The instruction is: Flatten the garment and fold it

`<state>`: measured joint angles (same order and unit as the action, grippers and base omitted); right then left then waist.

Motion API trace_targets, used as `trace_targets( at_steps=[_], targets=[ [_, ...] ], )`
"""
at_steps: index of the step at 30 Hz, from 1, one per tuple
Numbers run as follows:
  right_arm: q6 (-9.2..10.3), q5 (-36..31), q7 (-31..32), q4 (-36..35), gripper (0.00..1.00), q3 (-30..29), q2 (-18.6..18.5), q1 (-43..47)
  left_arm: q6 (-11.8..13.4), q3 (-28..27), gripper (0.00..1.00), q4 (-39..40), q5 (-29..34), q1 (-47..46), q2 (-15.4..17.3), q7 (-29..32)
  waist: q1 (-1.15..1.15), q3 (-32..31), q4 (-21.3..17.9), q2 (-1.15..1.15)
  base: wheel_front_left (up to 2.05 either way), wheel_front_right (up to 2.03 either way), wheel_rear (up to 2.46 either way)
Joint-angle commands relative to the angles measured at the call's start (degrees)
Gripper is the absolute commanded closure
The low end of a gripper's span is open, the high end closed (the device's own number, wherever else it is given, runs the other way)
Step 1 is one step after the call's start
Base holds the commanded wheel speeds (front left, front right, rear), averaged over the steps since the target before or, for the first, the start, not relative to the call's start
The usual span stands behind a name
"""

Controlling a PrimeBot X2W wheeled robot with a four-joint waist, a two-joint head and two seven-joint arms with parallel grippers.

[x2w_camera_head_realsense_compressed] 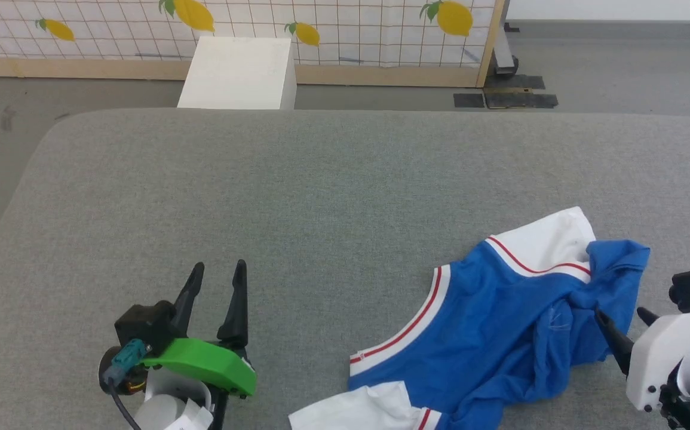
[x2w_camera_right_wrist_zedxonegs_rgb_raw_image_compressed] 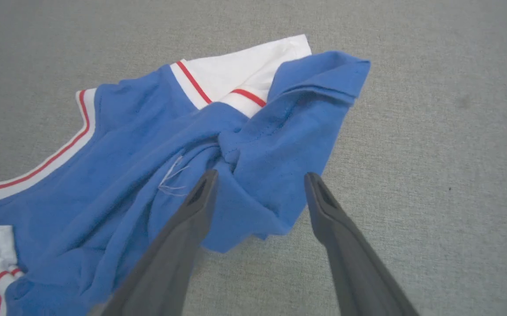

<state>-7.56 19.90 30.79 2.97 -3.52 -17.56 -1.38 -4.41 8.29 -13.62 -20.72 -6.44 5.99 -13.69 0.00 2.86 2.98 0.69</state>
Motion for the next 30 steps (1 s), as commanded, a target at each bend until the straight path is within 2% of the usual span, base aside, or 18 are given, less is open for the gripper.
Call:
trace_targets(
  at_steps=[1, 9, 10, 11, 14, 17, 21, 24, 29, 30],
  targets=[
    [0.08, 0.57, 1.25, 0.85, 0.0, 0.79, -0.68, -1.18, 0.31, 0.12, 0.0, 0.3, -0.53, 0.14, 0.42, -0.05, 0.0, 0.51, 0.0, -0.69, 0.0, 0.0, 0.0],
    [0.08, 3.24, 5.52, 8.27, 0.0, 7.88, -3.92, -7.47, 0.3, 0.53, 0.0, 0.13, -0.66, -0.96, 0.49, -0.2, 0.0, 2.27, 0.36, -0.69, 0.0, 0.0, 0.0],
    [0.08, 3.62, 5.96, 9.53, 0.56, 8.64, -4.28, -8.14, 0.33, 0.56, 0.0, 0.06, -0.68, -1.01, 0.49, -0.23, 0.0, 2.37, 0.41, -0.69, 0.0, 0.0, 0.0],
    [0.08, 3.85, 6.13, 10.52, 1.0, 9.04, -4.6, -8.62, 0.35, 0.6, 0.0, -0.01, -0.7, -1.06, 0.48, -0.26, 0.0, 2.39, 0.47, -0.69, 0.0, 0.0, 0.0],
    [0.08, 4.91, 6.4, 13.2, 1.0, 9.37, -5.44, -9.43, 0.44, 0.68, 0.0, -0.28, -0.79, -1.04, 0.43, -0.36, 0.0, 2.18, 0.65, -0.69, 0.0, 0.0, 0.0],
    [0.08, 5.59, 4.84, 13.8, 1.0, 7.31, -5.87, -9.02, 0.52, 0.71, 0.0, -0.45, -0.88, -0.81, 0.42, -0.46, 0.0, 1.8, 0.72, -0.69, 0.0, 0.0, 0.0],
    [0.08, 5.2, 3.46, 12.39, 1.0, 2.01, -6.28, -5.99, 0.67, 0.59, 0.0, -0.5, -1.02, -0.13, 0.53, -0.61, 0.0, 1.01, 0.38, -0.69, 0.0, 0.0, 0.0],
    [0.08, 4.72, 3.28, 10.43, 1.0, -4.37, -5.54, -1.62, 0.84, 0.59, 0.0, -0.5, -1.12, 0.38, 0.57, -0.68, 0.0, 0.41, -0.09, -0.69, 0.0, 0.0, 0.0],
    [0.08, 4.09, 3.76, 8.54, 1.0, -14.63, -1.77, 6.44, 0.88, 0.73, 0.0, -0.44, -1.32, 0.84, 0.68, -0.74, 0.0, -0.14, -1.0, -0.69, 0.0, 0.0, 0.0],
    [0.08, 3.44, 3.99, 8.87, 1.0, -19.29, 1.58, 10.35, 1.01, 0.77, 0.0, -0.37, -1.37, 1.05, 0.88, -0.75, 0.0, -0.34, -1.56, -0.69, 0.0, 0.0, 0.0]
  ],
)
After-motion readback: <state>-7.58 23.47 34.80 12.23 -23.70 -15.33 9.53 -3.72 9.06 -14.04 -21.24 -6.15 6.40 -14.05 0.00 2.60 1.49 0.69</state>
